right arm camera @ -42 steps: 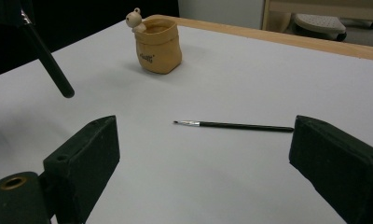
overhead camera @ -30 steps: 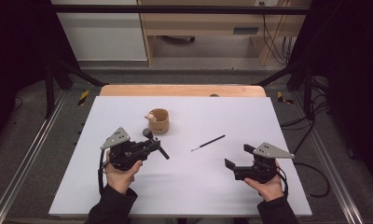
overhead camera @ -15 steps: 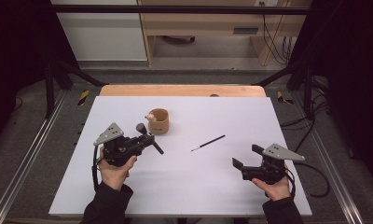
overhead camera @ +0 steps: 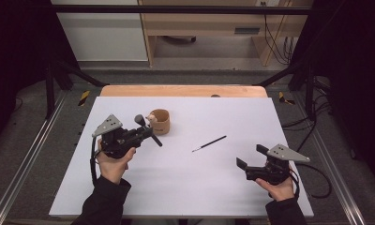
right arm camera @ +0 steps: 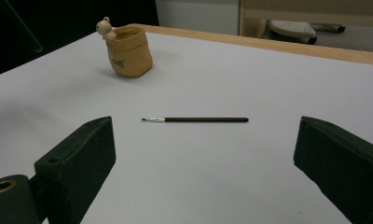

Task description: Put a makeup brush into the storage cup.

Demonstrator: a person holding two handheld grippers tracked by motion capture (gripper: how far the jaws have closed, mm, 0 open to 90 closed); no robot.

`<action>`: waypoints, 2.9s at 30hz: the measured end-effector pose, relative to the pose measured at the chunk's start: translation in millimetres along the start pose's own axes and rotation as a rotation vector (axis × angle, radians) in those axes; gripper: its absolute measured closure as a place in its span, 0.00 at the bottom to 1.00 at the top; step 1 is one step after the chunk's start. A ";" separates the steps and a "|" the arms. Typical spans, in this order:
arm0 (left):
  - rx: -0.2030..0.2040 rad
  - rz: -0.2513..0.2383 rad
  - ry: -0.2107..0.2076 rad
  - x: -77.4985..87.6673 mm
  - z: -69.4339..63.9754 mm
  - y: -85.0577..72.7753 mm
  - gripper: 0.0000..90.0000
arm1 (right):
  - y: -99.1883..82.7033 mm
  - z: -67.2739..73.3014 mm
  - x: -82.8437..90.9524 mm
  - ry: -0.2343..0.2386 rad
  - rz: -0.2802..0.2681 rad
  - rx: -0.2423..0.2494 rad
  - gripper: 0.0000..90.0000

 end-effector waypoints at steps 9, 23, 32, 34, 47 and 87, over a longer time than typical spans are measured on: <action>-0.018 0.017 0.008 -11.7 3.4 11.1 0.85 | -1.0 0.3 -1.1 0.004 0.004 0.005 0.06; -0.029 0.023 0.025 -22.0 14.7 24.4 0.85 | -1.8 0.2 -2.7 0.004 0.006 0.010 0.06; -0.044 0.042 0.052 -31.8 24.0 30.8 0.85 | -1.6 0.0 -2.6 0.002 0.005 0.009 0.06; -0.044 0.048 0.057 -34.4 25.9 31.4 0.85 | -1.6 -0.1 -2.9 0.002 0.006 0.007 0.06; -0.049 0.081 0.094 -53.6 41.8 28.9 0.85 | -1.8 0.2 -3.4 0.004 0.008 0.011 0.06; -0.031 0.150 0.212 -96.0 78.5 14.0 0.85 | -2.0 1.5 -4.6 0.013 0.009 0.010 0.06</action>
Point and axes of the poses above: each handheld gripper's, and its own axes: x roughly backward along the jaws, y roughly out of its top, z roughly to its left, the point moved 5 cm from there along -x, roughly forward along the jaws, and after that the axes turned 12 degrees about -x, right-handed, at the moved point
